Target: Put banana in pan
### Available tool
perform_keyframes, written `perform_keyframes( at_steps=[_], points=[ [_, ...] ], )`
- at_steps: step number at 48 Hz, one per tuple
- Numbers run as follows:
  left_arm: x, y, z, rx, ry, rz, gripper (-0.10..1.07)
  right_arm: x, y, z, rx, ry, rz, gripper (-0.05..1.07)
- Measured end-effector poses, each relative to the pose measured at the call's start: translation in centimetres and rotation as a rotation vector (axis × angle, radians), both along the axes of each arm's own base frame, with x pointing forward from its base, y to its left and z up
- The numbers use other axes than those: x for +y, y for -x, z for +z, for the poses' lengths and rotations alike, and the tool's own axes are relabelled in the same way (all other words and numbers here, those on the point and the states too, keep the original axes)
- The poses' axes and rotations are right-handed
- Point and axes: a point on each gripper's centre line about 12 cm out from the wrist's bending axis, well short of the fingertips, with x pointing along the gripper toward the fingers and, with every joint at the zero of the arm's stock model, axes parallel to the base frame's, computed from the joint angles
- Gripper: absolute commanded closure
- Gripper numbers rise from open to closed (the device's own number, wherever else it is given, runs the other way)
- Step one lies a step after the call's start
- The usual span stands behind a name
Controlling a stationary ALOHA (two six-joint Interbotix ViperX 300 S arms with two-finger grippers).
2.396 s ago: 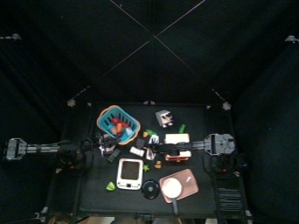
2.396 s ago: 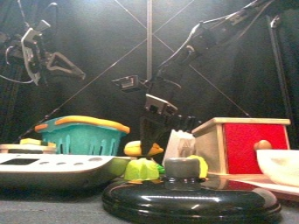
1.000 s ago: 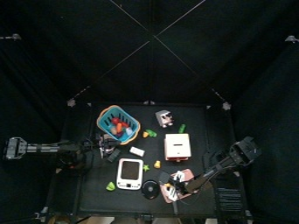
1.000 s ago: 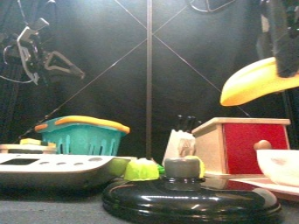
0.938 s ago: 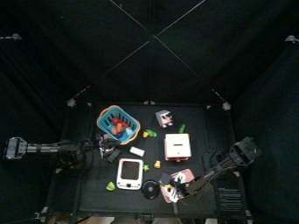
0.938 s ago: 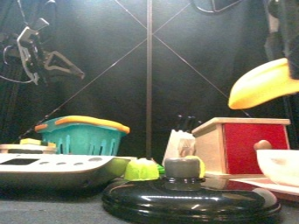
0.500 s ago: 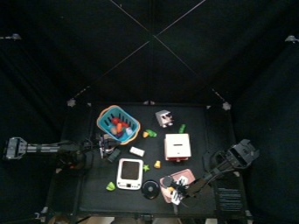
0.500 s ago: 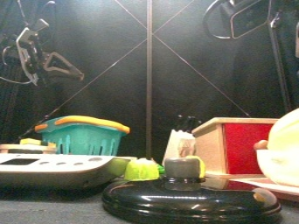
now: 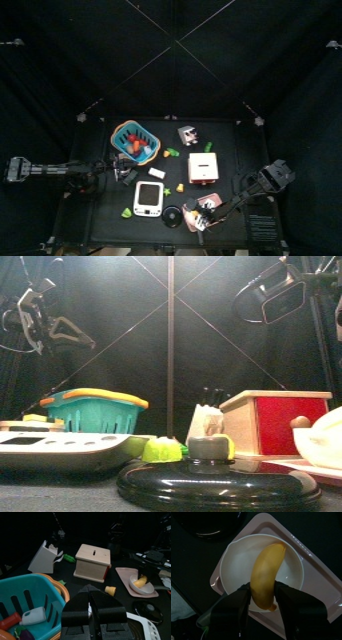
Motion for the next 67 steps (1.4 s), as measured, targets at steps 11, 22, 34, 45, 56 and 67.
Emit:
perform_keyframes(
  at_steps=[11, 22, 34, 45, 56, 67],
  points=[
    [-0.01, 0.05, -0.12, 0.003, 0.000, 0.000, 0.67, -0.15, 0.17, -0.21, 0.007, 0.003, -0.002, 0.24],
    [-0.04, 0.02, -0.06, 0.002, -0.001, -0.002, 0.67, -0.21, 0.18, -0.22, 0.010, 0.004, -0.006, 0.17],
    [-0.04, 0.02, -0.06, 0.002, -0.001, -0.002, 0.67, -0.24, 0.21, -0.23, 0.012, 0.006, -0.005, 0.12],
    [0.00, 0.02, -0.06, 0.002, 0.000, 0.000, 0.67, -0.23, -0.01, -0.04, 0.001, 0.013, 0.006, 0.12],
    [0.00, 0.02, -0.06, 0.002, -0.001, 0.000, 0.67, -0.21, -0.12, 0.09, -0.002, 0.018, 0.014, 0.13],
    [-0.04, 0.02, -0.06, 0.001, 0.002, -0.001, 0.67, -0.57, 0.09, 0.00, 0.010, 0.049, 0.025, 0.13]
  ],
)
